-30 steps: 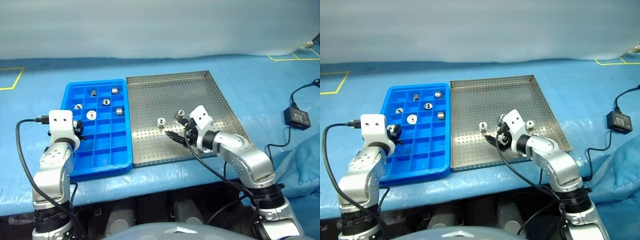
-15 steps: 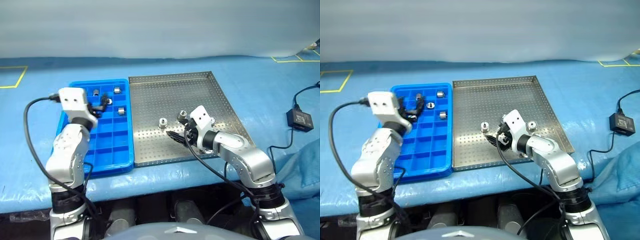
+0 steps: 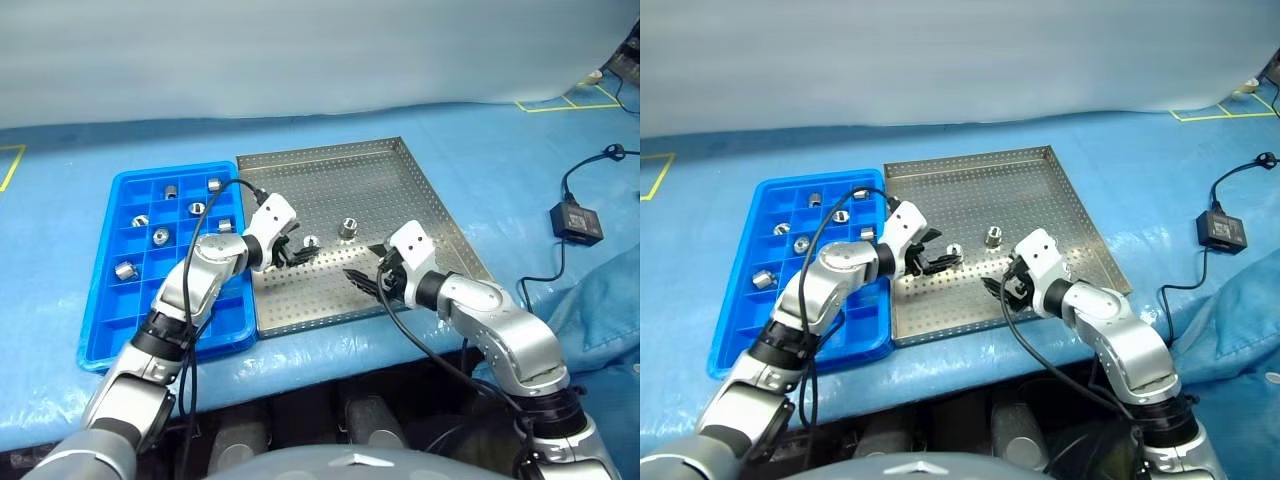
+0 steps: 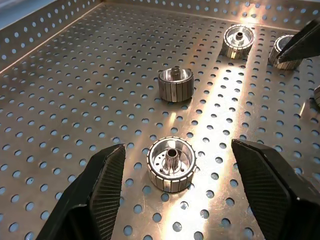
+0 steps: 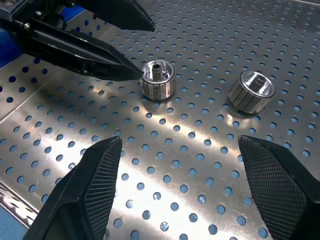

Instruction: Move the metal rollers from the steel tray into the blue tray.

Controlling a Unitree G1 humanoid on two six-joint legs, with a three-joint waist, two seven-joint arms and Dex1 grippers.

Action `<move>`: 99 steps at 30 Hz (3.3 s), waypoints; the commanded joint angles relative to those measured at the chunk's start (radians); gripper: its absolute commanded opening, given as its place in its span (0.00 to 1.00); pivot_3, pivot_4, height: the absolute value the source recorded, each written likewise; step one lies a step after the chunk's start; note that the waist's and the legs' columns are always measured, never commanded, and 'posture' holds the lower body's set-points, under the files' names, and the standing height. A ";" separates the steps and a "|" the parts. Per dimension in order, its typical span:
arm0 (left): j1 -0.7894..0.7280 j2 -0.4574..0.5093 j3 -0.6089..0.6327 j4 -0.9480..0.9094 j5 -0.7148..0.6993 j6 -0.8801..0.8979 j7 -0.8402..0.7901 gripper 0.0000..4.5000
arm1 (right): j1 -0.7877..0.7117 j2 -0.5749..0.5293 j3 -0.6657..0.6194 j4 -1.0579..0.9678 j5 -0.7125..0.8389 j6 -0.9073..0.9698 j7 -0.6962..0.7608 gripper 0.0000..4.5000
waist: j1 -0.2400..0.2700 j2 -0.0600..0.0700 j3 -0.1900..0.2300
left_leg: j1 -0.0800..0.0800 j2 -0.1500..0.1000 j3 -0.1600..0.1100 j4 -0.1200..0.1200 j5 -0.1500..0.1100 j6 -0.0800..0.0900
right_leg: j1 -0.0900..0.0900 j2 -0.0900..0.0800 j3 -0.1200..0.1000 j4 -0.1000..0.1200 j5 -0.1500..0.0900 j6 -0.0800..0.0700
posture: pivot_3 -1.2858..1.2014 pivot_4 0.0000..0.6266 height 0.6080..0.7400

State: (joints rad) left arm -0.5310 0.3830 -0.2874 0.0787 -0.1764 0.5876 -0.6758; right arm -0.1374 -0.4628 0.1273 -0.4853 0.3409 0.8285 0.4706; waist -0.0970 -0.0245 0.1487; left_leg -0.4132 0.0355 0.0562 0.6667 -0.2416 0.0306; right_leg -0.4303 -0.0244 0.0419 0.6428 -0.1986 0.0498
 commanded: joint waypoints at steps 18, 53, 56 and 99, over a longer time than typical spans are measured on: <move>-0.020 -0.085 -0.003 0.192 0.088 -0.064 -0.009 0.43 | -0.023 0.008 0.026 -0.034 -0.018 -0.028 -0.006 0.87 | -0.038 0.000 0.000 | 0.001 0.000 0.000 0.000 0.000 0.000 | 0.001 -0.001 0.000 0.000 0.000 0.001 | 0.43 0.24 1.00; 0.788 -0.007 0.762 -1.126 -0.135 0.576 0.451 0.38 | -0.203 0.024 0.142 0.111 0.095 -0.133 0.312 0.87 | 0.128 -0.001 0.001 | 0.002 0.006 -0.001 0.001 0.000 0.000 | 0.002 -0.002 -0.003 0.000 -0.001 -0.001 | 0.59 0.24 1.00; 0.825 -0.028 0.749 -1.126 -0.116 0.604 0.499 0.38 | -0.210 0.028 0.143 0.116 0.094 -0.128 0.309 0.87 | 0.140 -0.001 0.000 | 0.002 0.006 -0.001 0.002 0.000 0.000 | 0.002 -0.002 -0.004 0.000 -0.001 -0.001 | 0.59 0.24 1.00; -0.305 -0.268 0.062 0.448 0.041 -0.146 0.123 0.88 | 0.021 -0.013 0.027 -0.210 -0.021 0.029 -0.052 0.87 | -0.035 -0.001 0.000 | -0.002 -0.004 -0.002 0.000 -0.001 0.002 | 0.001 -0.002 -0.001 -0.002 0.000 0.002 | 0.39 0.24 1.00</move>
State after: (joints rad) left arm -0.8011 0.1239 -0.2171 0.4893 -0.1569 0.4868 -0.5461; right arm -0.1194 -0.4787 0.1780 -0.6483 0.3195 0.8596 0.4325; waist -0.1322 -0.0252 0.1489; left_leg -0.4154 0.0317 0.0536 0.6667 -0.2427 0.0324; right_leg -0.4297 -0.0263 0.0410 0.6407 -0.1994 0.0527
